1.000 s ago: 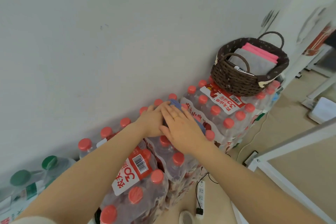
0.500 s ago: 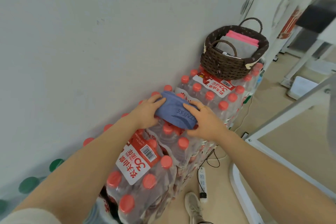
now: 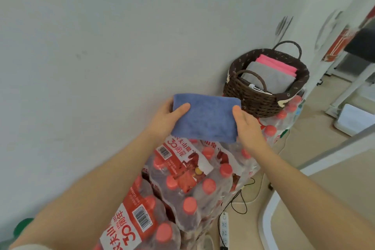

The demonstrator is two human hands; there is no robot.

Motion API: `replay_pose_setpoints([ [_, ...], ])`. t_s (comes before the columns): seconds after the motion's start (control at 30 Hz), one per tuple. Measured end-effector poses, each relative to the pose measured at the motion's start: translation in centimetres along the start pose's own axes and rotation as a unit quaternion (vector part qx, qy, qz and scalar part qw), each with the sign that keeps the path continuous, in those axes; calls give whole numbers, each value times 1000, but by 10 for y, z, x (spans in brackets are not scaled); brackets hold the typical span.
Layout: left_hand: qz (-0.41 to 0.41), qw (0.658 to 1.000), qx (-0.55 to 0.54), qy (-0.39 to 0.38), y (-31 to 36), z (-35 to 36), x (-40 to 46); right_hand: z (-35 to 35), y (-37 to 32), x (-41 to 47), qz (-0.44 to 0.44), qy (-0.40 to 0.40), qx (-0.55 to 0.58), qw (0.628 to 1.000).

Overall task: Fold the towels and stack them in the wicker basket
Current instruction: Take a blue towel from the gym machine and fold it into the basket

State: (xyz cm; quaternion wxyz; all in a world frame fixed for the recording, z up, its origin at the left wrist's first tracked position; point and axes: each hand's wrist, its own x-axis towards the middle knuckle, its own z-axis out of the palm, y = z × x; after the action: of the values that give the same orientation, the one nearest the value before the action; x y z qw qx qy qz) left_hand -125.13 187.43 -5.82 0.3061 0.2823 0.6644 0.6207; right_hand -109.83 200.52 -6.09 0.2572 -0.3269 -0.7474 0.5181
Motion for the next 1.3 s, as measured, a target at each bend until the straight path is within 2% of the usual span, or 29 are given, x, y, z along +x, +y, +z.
replay_pose_setpoints([
  [0.1,19,998,-32,48,26,33,30,-27,-14,21,-56,-50,-46,996],
  [0.23,87,994,31,64,54,71,76,-68,-27,52,-115,-8,-41,992],
  [0.33,120,990,51,62,77,101,112,-102,-36,80,-127,14,-58,990],
  [0.43,157,983,69,63,101,128,144,-134,-40,119,-115,75,-77,987],
  [0.5,160,984,65,29,112,142,165,-155,-41,144,-109,80,-77,988],
  [0.6,119,983,110,-90,116,154,197,-181,-32,173,-80,54,-95,991],
  [0.7,32,954,187,-232,106,160,227,-196,-12,194,-8,23,-206,978],
  [0.77,-7,935,240,-262,96,164,244,-198,-2,204,14,-13,-314,949],
  [0.87,-25,890,362,-277,85,174,264,-195,7,210,54,-83,-426,899],
  [0.93,-3,824,489,-286,76,181,272,-192,14,214,87,-130,-481,863],
  [1.0,28,780,558,-281,66,185,274,-188,20,216,102,-153,-503,845],
  [1.2,32,738,618,-269,55,192,276,-183,19,220,98,-156,-564,805],
  [1.27,69,748,617,-234,57,193,269,-180,16,220,100,-144,-605,776],
  [1.3,130,735,633,-208,57,191,265,-178,13,218,88,-125,-627,764],
])
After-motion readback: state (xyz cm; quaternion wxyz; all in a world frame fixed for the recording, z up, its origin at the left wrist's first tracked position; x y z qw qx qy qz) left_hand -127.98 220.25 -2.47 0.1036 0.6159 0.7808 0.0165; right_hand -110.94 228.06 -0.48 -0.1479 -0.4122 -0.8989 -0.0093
